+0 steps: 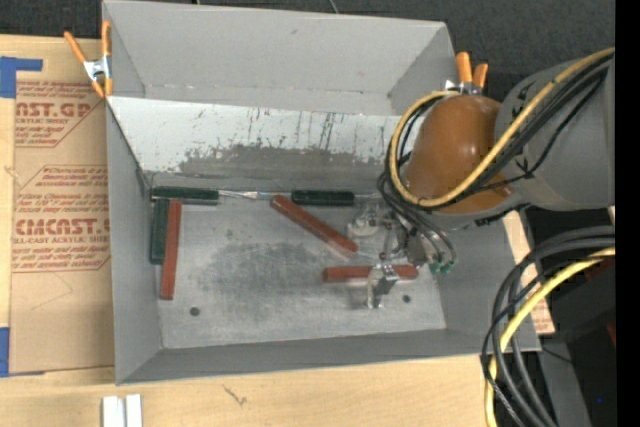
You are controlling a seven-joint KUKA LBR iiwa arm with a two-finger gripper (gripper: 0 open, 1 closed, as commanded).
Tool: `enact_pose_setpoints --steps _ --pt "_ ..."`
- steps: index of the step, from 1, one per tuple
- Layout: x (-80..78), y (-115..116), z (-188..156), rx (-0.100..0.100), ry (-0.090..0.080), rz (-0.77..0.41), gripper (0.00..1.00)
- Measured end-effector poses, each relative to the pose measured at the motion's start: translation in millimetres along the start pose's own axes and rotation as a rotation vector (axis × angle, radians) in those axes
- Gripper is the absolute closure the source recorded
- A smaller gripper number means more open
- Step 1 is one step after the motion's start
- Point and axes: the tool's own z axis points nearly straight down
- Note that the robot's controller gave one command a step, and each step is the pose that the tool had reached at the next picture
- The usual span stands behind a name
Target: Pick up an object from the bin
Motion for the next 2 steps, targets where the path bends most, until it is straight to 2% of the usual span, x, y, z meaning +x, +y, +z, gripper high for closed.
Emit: enact_pose_setpoints --steps 1,2 --pt "4.9 -19.2 21.0 -0.002 -0.014 0.06 0.0" --pt "19.5 -6.3 21.0 0.001 -0.017 0.187 0.0"
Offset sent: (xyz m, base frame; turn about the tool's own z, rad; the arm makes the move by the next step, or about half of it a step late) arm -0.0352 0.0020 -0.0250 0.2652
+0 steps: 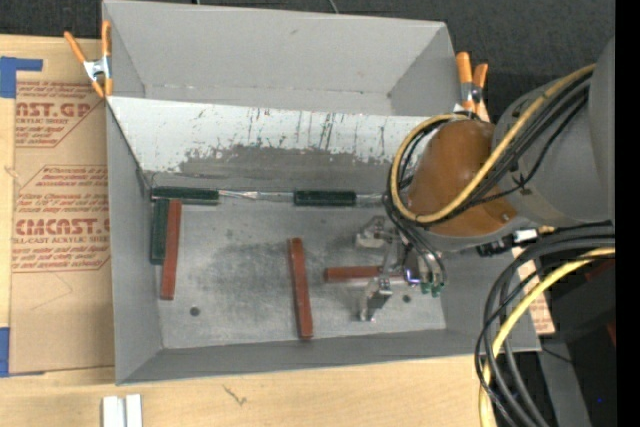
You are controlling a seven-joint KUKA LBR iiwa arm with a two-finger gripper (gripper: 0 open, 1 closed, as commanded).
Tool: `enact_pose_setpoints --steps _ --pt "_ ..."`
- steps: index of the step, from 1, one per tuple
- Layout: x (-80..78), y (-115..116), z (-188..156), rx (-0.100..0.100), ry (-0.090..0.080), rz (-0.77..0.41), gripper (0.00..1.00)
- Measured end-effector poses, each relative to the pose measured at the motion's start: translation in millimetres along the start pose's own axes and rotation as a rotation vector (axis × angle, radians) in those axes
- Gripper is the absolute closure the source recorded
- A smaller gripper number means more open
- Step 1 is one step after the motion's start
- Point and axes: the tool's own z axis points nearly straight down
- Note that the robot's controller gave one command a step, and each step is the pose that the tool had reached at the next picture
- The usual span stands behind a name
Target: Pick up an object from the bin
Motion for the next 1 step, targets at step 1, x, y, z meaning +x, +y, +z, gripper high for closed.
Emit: enact_pose_setpoints --steps 1 --pt "-18.7 -7.6 -2.1 -0.003 0.017 -0.129 1.0"
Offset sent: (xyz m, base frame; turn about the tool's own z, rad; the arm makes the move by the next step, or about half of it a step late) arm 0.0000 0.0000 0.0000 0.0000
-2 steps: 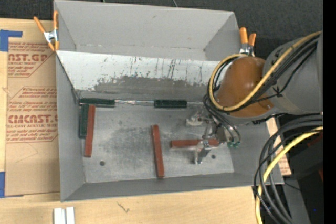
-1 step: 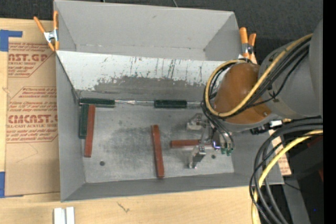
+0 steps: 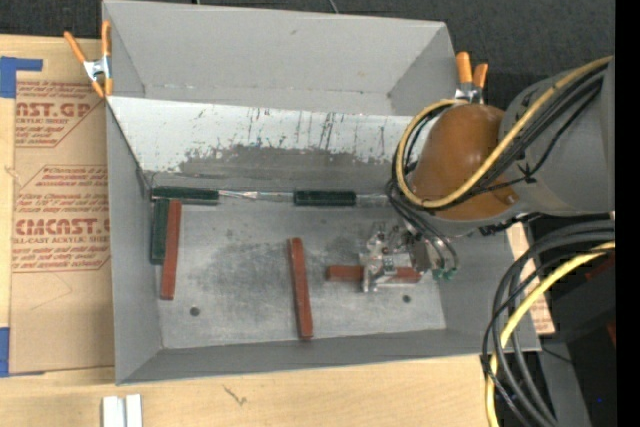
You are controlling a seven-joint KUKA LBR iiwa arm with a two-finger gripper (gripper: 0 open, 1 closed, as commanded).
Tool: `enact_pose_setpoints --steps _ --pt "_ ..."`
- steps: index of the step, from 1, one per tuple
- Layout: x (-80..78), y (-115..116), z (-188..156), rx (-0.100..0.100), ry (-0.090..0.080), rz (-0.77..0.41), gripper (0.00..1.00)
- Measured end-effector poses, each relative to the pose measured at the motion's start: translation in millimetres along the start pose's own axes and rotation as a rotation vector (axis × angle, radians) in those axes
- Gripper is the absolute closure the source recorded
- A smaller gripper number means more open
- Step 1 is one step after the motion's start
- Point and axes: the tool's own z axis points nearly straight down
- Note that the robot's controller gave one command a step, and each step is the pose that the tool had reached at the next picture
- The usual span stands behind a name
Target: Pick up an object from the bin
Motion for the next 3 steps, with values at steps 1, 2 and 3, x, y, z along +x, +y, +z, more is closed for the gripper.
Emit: enact_pose_setpoints --steps 1,2,3 --pt "0.0 0.0 0.0 0.0 0.0 0.0 1.0" --pt "0.4 0.3 -1.6 0.0 0.001 0.0 1.0" --pt "2.7 0.3 -10.4 0.0 0.011 0.0 1.0"
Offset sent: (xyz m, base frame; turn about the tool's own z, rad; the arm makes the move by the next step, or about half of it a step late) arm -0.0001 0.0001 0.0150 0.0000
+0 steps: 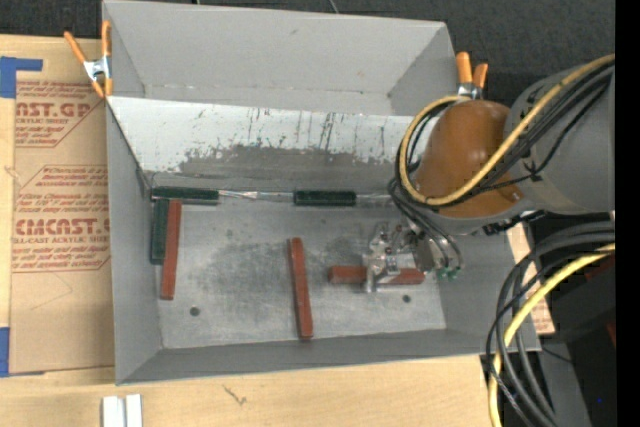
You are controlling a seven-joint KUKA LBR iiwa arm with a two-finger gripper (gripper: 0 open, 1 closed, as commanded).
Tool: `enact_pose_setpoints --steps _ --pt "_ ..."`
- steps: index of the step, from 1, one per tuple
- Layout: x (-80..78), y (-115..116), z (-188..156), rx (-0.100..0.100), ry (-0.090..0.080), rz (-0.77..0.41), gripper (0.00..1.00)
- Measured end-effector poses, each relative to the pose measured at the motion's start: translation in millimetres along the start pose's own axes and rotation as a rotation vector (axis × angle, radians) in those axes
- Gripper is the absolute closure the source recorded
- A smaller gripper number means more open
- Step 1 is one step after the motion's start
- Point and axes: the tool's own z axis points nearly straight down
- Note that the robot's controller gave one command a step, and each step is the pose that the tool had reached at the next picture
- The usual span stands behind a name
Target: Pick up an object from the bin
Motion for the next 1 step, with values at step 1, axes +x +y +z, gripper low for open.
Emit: enact_pose_setpoints --steps 1 --pt "0.6 0.0 -19.5 0.0 0.001 0.0 1.0"
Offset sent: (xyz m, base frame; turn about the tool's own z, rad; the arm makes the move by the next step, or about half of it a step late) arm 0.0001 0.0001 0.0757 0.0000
